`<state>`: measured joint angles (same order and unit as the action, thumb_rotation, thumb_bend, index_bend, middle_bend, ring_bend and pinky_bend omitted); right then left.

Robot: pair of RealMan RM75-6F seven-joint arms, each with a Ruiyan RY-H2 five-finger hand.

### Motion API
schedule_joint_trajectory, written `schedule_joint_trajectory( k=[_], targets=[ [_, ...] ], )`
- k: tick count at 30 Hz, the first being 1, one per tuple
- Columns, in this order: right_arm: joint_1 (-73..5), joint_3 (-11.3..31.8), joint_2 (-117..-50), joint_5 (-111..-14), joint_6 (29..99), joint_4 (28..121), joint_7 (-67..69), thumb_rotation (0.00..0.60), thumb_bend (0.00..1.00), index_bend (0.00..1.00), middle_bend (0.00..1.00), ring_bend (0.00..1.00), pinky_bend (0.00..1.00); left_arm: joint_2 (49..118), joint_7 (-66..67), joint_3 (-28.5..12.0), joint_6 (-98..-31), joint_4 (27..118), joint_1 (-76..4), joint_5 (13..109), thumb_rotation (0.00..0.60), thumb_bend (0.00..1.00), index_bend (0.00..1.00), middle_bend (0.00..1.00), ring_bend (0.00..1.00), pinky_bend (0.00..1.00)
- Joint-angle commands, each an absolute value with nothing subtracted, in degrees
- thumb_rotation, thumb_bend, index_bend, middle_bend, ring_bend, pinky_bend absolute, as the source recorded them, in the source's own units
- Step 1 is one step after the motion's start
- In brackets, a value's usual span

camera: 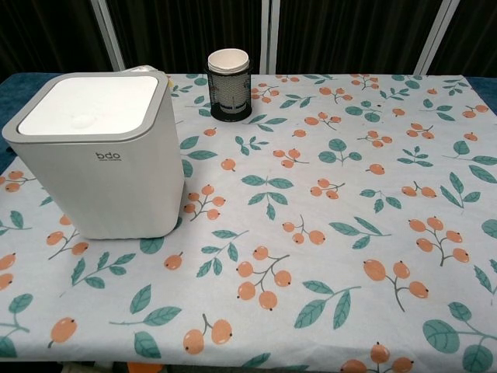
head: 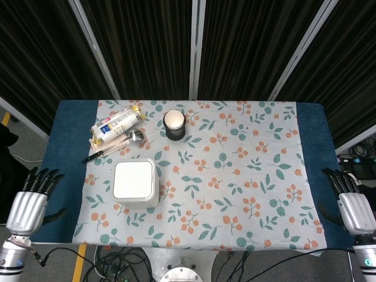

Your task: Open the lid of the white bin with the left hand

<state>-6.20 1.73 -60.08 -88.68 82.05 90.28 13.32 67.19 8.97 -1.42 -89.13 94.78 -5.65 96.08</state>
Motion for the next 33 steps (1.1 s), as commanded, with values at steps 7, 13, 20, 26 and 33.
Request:
schedule_joint_trajectory(
  k=[7, 13, 20, 26, 33],
  targets=[
    [-6.8, 2.0, -60.3, -87.2, 80.3, 90.5, 12.9, 0.6, 0.32, 0.05, 0.06, 0.0, 0.0, 65.7, 1.0, 0.4, -79.2, 95.1, -17.8, 109.4, 0.6, 0.0, 0.19, 0.13, 0.09, 0.0],
    [-6.7, 2.0, -60.3, -86.9, 80.2, 90.7, 12.6, 0.6, 0.32, 0.05, 0.06, 0.0, 0.0, 66.5, 3.2, 1.0, -73.5, 95.8, -21.7, 110.6, 0.6, 0.0, 0.2, 0.13, 0.09, 0.0],
    [-6.6, 1.9, -60.4, -87.0, 80.3, 90.5, 12.8, 0.6, 0.32, 0.05, 0.06, 0.0, 0.0, 66.7, 8.7, 1.7, -66.9, 97.6, -23.0, 105.7, 0.6, 0.0, 0.26, 0.2, 0.09, 0.0],
    [-6.5, 1.9, -60.5, -87.2, 80.5, 90.3, 13.0, 0.6, 0.32, 0.05, 0.06, 0.0, 0.0, 66.8, 9.7, 1.4, -69.4, 98.7, -22.5, 105.0, 0.6, 0.0, 0.27, 0.2, 0.09, 0.0],
    [-6.3, 1.9, -60.5, -87.4, 81.0, 90.1, 13.4, 0.6, 0.32, 0.05, 0.06, 0.0, 0.0, 66.4, 5.3, -0.2, -83.3, 96.9, -19.1, 108.1, 0.6, 0.0, 0.25, 0.18, 0.09, 0.0]
  ],
)
